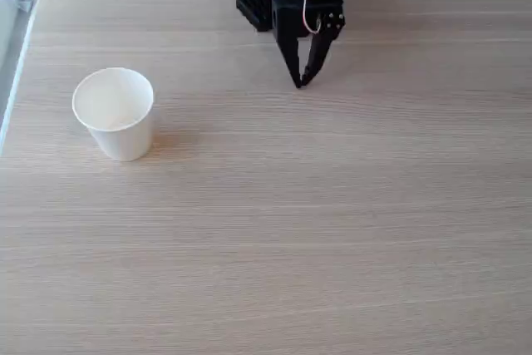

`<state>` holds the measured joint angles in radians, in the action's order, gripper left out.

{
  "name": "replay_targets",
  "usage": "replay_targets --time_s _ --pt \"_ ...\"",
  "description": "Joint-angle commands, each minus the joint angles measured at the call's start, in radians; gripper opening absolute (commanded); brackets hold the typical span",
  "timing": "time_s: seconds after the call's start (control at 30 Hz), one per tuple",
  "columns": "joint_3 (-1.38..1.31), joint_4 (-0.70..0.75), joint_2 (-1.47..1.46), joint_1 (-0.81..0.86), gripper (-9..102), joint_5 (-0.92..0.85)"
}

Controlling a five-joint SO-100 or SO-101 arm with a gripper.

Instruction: Grasp a block and put it in the bin.

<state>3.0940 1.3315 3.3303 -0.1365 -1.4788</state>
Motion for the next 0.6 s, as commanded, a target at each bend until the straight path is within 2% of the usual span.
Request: replay_targets --time_s 0.0,0.57 --pt "0.014 0.000 0.002 0.000 0 0.000" --pt "0.012 0.006 0.002 0.000 0 -0.034"
